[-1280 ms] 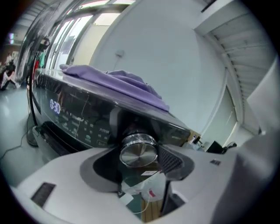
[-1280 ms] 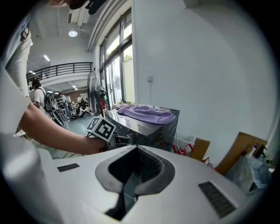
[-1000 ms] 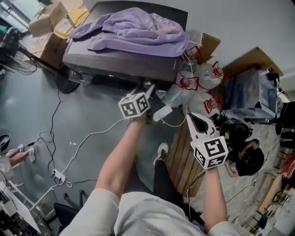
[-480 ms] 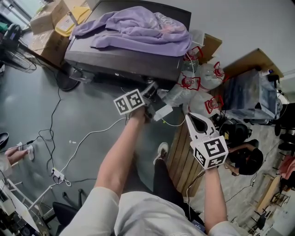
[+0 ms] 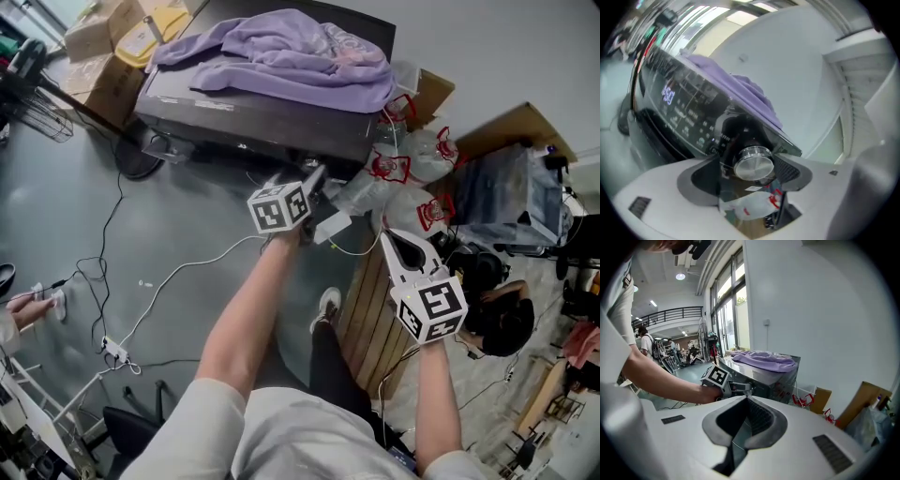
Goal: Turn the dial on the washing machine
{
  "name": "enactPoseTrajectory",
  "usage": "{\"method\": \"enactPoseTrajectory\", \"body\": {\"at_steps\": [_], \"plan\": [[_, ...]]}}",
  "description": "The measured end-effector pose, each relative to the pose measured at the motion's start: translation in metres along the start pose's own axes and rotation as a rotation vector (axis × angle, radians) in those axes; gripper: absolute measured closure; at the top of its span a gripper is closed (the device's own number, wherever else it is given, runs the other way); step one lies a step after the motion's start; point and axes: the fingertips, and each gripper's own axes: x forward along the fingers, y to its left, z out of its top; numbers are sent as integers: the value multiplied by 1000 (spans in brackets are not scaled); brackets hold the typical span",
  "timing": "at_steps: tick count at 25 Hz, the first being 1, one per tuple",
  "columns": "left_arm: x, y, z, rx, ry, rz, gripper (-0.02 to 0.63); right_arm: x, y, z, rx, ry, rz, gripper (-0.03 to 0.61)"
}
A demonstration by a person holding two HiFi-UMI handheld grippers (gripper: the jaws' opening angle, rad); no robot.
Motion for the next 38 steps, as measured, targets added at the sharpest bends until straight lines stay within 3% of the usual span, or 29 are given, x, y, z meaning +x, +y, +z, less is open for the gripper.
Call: {"method": "enactPoseTrajectory", "body": {"at_steps": [4, 9, 14, 21, 25, 29, 38], "plan": [[-3, -6, 6, 329, 18, 125, 276, 0, 4, -1, 1, 0, 4, 565], [-5, -13, 2, 625, 26, 240, 276, -3, 6, -6, 4, 4, 7, 565], [-7, -9, -12, 774, 28, 299, 276, -8, 1, -15, 11, 16, -4, 565], [4, -21, -15, 951, 19, 307, 276, -13, -3, -27, 24, 31, -7, 565], [10, -18, -14, 969, 24, 370, 278, -15, -5, -33, 29, 39, -9, 565], [10, -11, -16, 885, 40, 412, 336, -19, -8, -38, 32, 45, -13, 565], [9, -11, -16, 741, 22, 334, 337, -20, -12, -40, 42, 41, -21, 565]]}}
